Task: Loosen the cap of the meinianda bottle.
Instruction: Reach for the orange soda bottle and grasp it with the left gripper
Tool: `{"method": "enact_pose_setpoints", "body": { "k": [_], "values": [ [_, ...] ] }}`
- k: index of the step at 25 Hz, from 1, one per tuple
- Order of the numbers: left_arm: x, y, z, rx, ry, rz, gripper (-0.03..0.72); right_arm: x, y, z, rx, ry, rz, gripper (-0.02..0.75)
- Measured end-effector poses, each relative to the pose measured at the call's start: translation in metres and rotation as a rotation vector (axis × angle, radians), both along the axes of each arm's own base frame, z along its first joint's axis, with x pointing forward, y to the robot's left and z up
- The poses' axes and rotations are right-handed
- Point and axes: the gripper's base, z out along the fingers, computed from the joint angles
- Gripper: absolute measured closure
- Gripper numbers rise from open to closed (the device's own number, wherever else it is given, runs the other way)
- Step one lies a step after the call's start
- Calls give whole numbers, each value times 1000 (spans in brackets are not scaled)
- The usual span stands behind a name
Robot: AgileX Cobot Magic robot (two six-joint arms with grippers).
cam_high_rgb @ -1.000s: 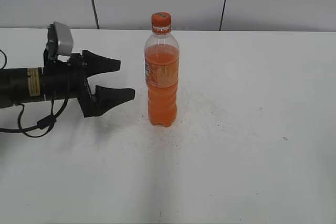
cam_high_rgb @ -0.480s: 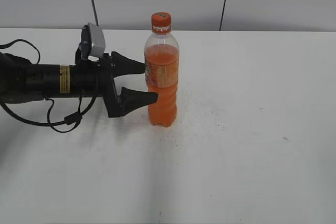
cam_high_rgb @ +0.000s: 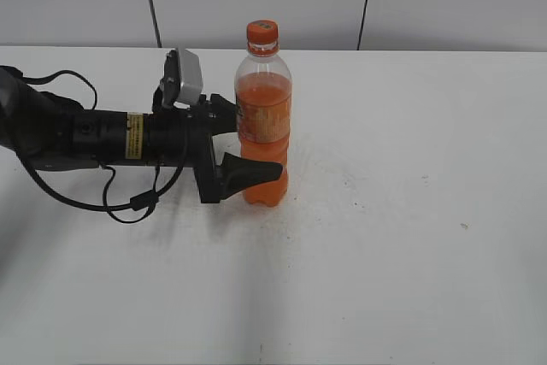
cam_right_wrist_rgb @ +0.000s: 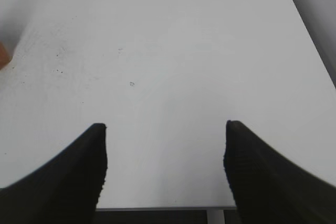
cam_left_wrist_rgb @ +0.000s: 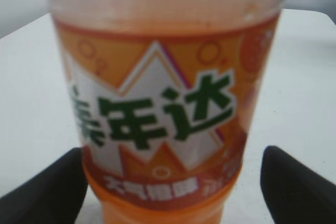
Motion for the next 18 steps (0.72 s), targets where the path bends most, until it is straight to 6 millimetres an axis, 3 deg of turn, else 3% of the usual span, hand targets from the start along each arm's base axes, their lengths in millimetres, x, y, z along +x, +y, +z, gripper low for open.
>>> {"method": "enact_pose_setpoints", "body": {
  "k": [8, 18],
  "values": [
    [-1, -8, -1, 19, 0, 11, 137, 0, 0, 0, 0, 0, 0, 215],
    [1, -8, -1, 21, 4, 31, 264, 0, 0, 0, 0, 0, 0, 215]
  ]
}}
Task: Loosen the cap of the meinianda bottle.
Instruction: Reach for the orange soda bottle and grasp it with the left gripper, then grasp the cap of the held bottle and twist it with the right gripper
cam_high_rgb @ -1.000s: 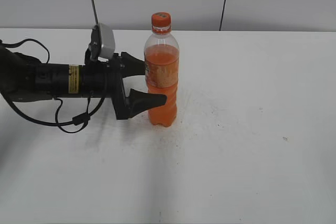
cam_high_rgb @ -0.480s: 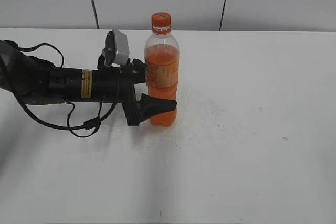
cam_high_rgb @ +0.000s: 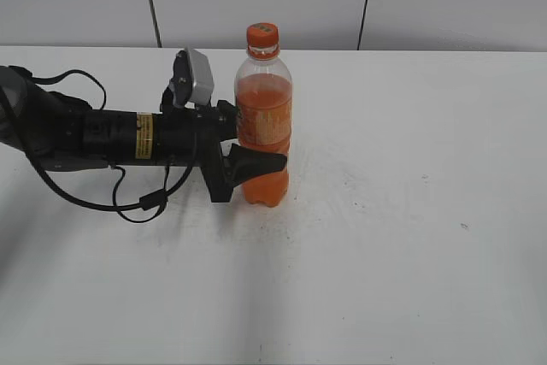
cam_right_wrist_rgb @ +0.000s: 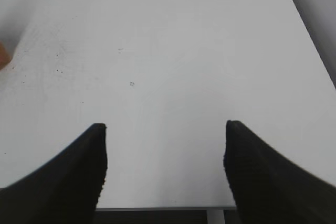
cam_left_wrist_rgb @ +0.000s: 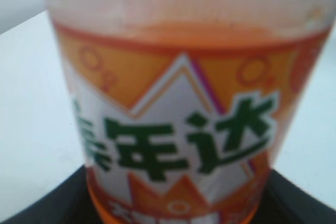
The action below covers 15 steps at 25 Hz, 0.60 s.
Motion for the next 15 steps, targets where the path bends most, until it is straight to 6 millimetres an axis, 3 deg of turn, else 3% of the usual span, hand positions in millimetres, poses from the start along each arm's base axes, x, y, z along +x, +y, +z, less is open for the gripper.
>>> {"method": "enact_pose_setpoints", "body": {
  "k": [7, 15],
  "values": [
    [0, 0, 0, 0, 0, 0, 274, 0, -1, 10, -9, -10, -6, 215],
    [0, 0, 0, -1, 0, 0, 276, 49, 4, 51, -29, 196, -5, 233]
  ]
}}
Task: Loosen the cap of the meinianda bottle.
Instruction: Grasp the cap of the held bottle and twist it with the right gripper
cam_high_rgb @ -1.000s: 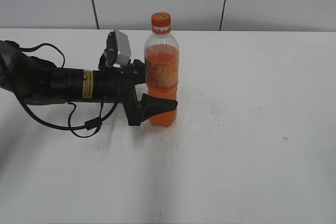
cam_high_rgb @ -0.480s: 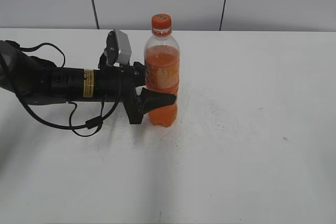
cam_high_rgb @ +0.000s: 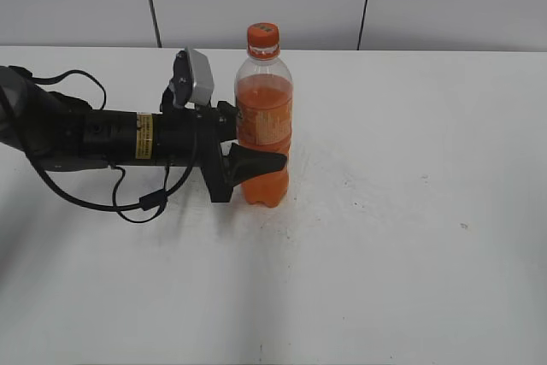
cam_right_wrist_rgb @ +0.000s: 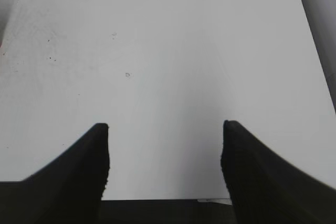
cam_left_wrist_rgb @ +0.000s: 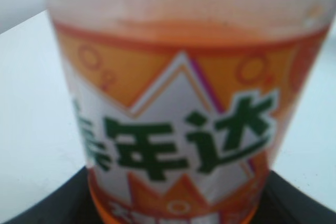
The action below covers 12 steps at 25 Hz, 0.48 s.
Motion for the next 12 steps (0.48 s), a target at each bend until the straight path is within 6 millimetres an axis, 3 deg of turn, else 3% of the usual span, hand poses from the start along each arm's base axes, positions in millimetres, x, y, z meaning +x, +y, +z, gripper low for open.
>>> {"method": "enact_pose_setpoints", "body": {
  "k": [8, 12],
  "values": [
    [0, 0, 0, -2, 0, -2, 276, 62, 7, 36, -17, 130, 11, 279],
    [0, 0, 0, -2, 0, -2, 276, 99, 11, 36, -40, 284, 21, 279]
  ]
}}
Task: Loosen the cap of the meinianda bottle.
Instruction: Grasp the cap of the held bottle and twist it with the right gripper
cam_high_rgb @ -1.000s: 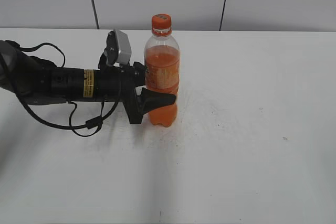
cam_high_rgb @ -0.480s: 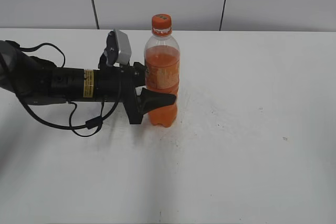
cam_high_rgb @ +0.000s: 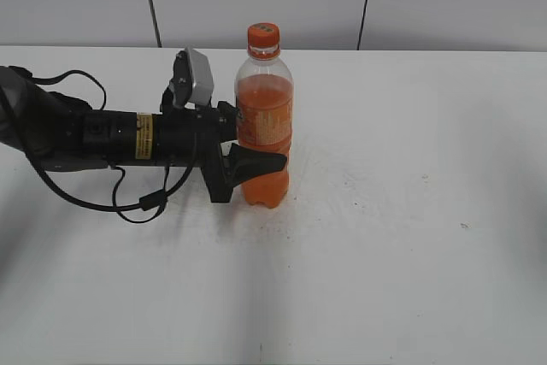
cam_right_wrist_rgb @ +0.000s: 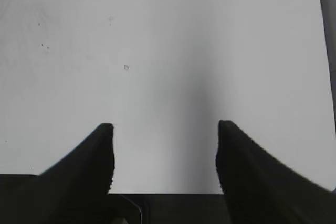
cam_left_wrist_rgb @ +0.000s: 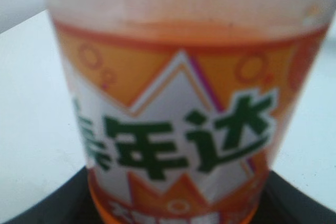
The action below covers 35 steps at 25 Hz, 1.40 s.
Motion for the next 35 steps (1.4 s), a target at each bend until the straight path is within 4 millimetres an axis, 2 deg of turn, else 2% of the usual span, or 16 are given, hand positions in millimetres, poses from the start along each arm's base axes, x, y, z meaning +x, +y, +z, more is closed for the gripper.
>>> {"method": "enact_pose_setpoints", "body": {
  "k": [6, 12, 16, 20, 23, 29, 35],
  "values": [
    [0, 0, 0, -2, 0, -2, 276, 51, 7, 5, -20, 159, 35, 279],
    [0, 0, 0, -3, -1, -5, 276, 105, 16, 14, 11, 178, 68, 281],
    [0, 0, 0, -3, -1, -5, 276, 132, 30, 18, 65, 176, 119, 281],
    [0, 0, 0, -3, -1, -5, 276, 154, 60, 25, 61, 151, 220, 281],
    [0, 0, 0, -2, -1, -6, 276, 167, 90, 30, 65, 130, 304, 281],
    [0, 0, 0, -2, -1, -6, 276, 175, 151, 33, 77, 107, 449, 281],
    [-1, 0, 0, -2, -1, -7, 276, 178, 202, 28, 125, 118, 485, 281]
  ]
}}
